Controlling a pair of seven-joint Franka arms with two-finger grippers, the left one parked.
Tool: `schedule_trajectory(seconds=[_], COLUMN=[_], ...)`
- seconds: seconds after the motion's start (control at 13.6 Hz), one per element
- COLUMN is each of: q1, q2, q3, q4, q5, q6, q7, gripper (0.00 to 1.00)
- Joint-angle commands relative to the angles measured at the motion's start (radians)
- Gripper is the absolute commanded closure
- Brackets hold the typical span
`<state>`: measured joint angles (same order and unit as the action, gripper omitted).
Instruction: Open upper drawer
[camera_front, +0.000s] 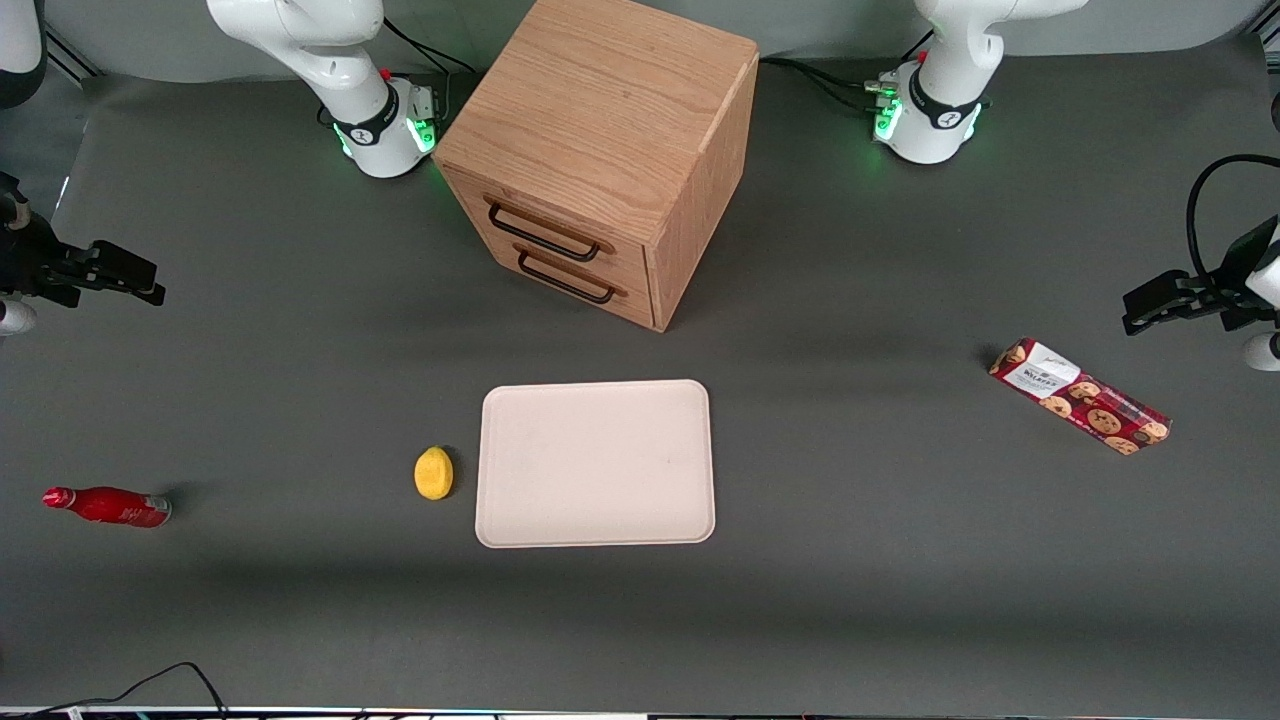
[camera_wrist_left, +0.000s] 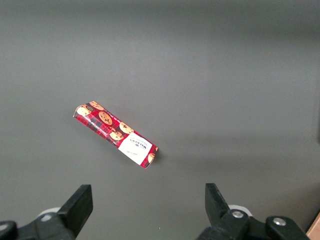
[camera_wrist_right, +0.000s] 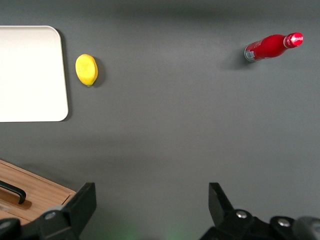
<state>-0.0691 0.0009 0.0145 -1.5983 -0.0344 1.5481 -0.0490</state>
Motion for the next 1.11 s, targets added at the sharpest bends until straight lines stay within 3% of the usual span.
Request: schedule_trajectory(seconds=[0.0, 1.03], q1=[0.000, 0.000], q2=[0.011, 0.019], q3=[0.001, -0.002], q4=[0.026, 0.035], q5=[-0.016, -0.010], q6=[-0.014, -0.017], q7=[0.024, 0.011], gripper=[0.00, 0.00])
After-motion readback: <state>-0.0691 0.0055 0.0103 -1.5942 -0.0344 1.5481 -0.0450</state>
